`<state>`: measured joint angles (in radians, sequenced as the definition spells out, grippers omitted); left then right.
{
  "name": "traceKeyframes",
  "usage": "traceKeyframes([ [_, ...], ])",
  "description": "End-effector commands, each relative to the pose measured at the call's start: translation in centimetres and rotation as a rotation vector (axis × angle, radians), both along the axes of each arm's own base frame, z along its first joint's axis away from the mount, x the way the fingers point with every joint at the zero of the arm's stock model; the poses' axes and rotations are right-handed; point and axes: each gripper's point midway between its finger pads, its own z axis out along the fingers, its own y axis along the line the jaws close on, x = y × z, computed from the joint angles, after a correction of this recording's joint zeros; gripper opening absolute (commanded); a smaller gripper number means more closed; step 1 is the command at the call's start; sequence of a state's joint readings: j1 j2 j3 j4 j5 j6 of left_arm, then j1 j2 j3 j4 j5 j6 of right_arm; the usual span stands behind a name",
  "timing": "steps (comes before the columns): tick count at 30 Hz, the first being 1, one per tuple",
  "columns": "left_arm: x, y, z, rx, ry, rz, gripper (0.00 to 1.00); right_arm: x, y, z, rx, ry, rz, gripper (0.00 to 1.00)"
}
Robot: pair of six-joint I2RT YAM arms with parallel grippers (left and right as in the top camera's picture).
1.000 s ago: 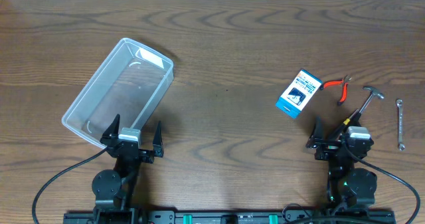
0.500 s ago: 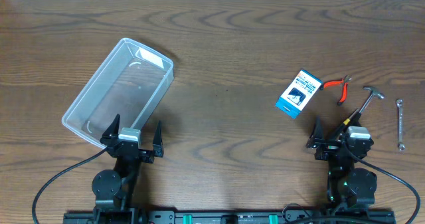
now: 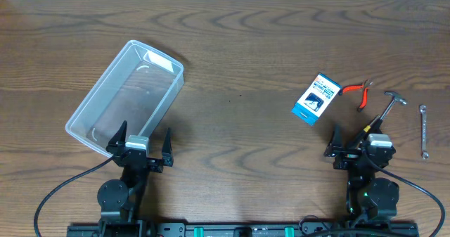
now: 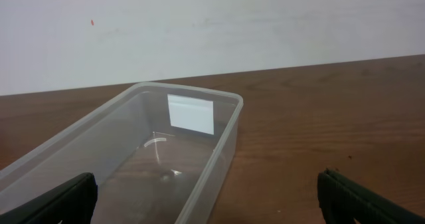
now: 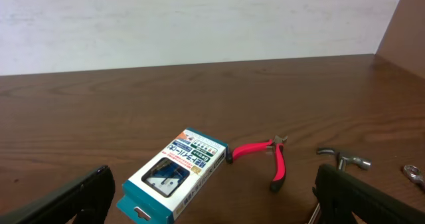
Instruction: Pack container
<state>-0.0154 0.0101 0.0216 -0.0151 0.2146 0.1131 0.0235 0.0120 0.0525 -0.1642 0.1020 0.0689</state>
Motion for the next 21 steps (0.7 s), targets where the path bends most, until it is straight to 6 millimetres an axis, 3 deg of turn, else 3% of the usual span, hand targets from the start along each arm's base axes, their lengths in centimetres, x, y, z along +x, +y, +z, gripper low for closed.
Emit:
traceKeyframes([
  [1, -0.2, -0.7, -1.5, 0.017, 0.041, -0.042, 0.98, 0.0, -0.2, -0.1, 0.015, -0.004, -0.014, 0.99],
  [16, -0.2, -0.7, -1.5, 0.017, 0.041, -0.042, 0.98, 0.0, 0.4, -0.2, 0.028, 0.0, 0.022, 0.99],
  [19, -0.2, -0.7, -1.5, 0.017, 0.041, -0.042, 0.98, 0.0, 1.6, -0.4, 0.109, 0.011, 0.084, 0.99],
  [21, -0.2, -0.7, -1.4, 0.017, 0.036, -0.042, 0.98, 0.0, 3.5, -0.7, 0.166, 0.033, 0.188, 0.99],
])
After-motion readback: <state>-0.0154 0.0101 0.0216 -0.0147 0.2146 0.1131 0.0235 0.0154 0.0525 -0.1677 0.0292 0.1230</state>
